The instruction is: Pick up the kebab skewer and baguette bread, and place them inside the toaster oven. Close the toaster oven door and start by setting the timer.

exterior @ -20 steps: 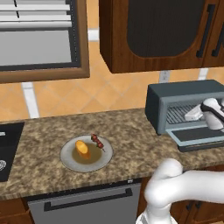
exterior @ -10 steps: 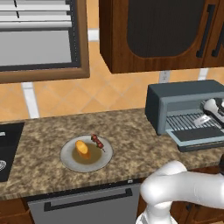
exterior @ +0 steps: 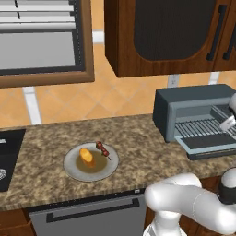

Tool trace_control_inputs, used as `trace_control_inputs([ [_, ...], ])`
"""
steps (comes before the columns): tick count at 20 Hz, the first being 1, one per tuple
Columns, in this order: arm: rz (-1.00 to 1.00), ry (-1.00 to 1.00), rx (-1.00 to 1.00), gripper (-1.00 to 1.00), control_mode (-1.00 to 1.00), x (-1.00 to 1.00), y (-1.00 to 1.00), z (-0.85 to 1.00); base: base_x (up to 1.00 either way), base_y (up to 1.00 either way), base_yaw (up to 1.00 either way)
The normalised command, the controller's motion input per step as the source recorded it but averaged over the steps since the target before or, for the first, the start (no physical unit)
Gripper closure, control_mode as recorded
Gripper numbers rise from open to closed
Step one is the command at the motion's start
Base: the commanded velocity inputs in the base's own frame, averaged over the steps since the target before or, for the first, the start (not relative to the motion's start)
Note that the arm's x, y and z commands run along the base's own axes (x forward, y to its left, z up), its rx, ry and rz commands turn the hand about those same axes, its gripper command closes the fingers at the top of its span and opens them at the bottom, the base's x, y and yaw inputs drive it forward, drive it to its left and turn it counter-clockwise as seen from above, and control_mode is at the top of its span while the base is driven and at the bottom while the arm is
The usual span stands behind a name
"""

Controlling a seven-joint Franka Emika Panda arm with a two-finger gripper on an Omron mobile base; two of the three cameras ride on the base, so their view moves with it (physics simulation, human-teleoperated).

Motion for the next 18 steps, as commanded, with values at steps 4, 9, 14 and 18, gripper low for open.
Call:
trace_control_inputs([
  [4, 0.00, 0.10, -0.09, -1.00, -1.00, -0.36, 1.00, 0.44, 0.00, 0.00, 0.00],
  [9, 0.00, 0.02, -0.11, -1.00, -1.00, -0.23, 1.00, 0.00, 0.00, 0.00, 0.00],
  [14, 0.00, 0.01, -0.08, -1.00, -1.00, -0.05, 1.00, -0.01, 0.00, 0.00, 0.00],
  [18, -0.02, 0.02, -0.02, -1.00, -1.00, 0.21, 1.00, -0.13, 0.00, 0.00, 0.00],
])
